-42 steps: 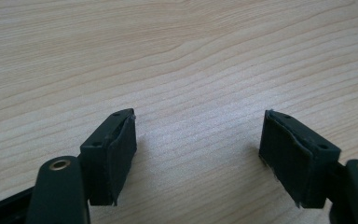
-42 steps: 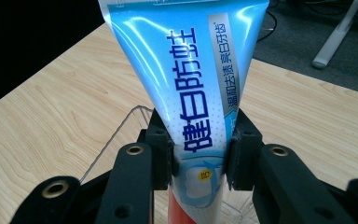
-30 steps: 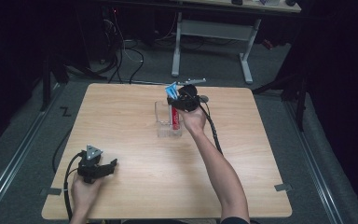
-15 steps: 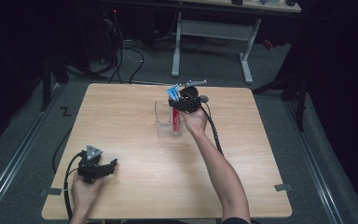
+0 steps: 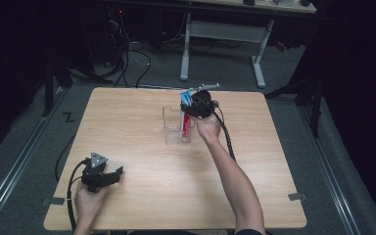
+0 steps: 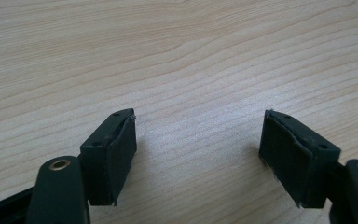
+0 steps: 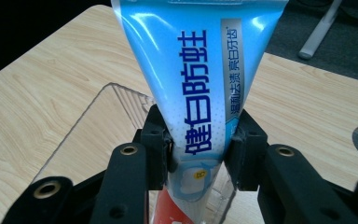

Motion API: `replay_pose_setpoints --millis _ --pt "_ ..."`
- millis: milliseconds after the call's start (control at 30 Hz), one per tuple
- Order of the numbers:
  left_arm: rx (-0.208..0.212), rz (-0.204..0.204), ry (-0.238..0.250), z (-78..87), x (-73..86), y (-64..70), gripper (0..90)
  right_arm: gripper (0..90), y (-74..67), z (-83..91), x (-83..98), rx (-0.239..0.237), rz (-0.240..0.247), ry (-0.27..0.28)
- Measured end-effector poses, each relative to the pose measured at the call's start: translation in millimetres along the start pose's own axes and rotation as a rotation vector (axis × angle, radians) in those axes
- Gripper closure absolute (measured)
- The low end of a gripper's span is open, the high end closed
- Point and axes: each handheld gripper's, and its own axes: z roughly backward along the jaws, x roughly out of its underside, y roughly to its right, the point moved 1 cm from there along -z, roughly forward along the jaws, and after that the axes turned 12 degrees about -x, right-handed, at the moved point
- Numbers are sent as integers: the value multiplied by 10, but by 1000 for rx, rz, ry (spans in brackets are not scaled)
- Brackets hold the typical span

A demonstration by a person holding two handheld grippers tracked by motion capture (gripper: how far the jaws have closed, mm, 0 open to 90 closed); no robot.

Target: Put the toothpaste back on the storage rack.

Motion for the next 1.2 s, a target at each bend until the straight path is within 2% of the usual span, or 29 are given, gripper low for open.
replay_pose_setpoints --millis 167,533,900,1200 --pt "0 1 0 0 0 1 275 620 19 15 13 25 5 5" --pt "0 1 0 0 0 0 275 546 40 28 19 48 -1 1" --pt "0 2 1 0 0 1 275 512 23 89 33 52 11 24" --pt "0 2 1 0 0 2 275 484 39 273 58 29 -1 59"
